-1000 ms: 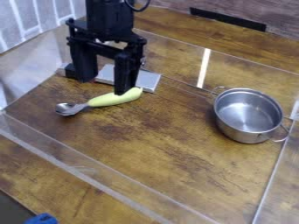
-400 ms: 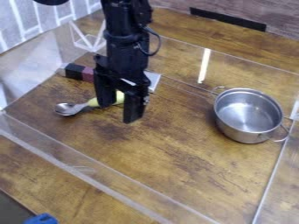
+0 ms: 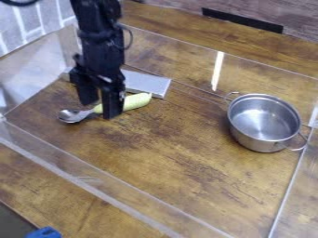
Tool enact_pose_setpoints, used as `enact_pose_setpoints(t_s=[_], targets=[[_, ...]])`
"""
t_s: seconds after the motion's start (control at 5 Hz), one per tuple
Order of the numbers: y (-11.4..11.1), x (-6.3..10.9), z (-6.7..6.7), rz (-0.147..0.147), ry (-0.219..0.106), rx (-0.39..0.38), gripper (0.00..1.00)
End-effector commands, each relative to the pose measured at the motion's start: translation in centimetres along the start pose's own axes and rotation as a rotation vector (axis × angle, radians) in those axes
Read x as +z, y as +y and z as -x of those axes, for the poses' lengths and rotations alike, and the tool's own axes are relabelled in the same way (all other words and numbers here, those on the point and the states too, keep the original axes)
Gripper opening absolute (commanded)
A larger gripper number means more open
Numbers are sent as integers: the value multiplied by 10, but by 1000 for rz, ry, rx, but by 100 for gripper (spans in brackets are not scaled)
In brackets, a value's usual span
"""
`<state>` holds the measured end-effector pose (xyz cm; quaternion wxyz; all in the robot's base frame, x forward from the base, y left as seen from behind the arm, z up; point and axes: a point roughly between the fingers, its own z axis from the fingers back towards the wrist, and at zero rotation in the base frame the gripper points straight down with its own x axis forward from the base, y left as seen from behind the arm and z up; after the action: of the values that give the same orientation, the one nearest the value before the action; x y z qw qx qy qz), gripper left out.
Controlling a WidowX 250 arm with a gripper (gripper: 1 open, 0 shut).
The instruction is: Put the spoon into the silver pot
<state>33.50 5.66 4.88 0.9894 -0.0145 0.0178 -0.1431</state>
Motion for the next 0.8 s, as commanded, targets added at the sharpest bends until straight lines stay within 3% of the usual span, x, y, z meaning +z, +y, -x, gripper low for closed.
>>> enact_pose_setpoints(t_s=[0.0,0.2,0.4,0.6], targets=[[18,0,-22,-19,-79,-17,100],[19,-2,-22,-4,-86,-89,0],[17,1,-21,15,-103,-156,0],[24,14,-27,36,-129,-136,0]])
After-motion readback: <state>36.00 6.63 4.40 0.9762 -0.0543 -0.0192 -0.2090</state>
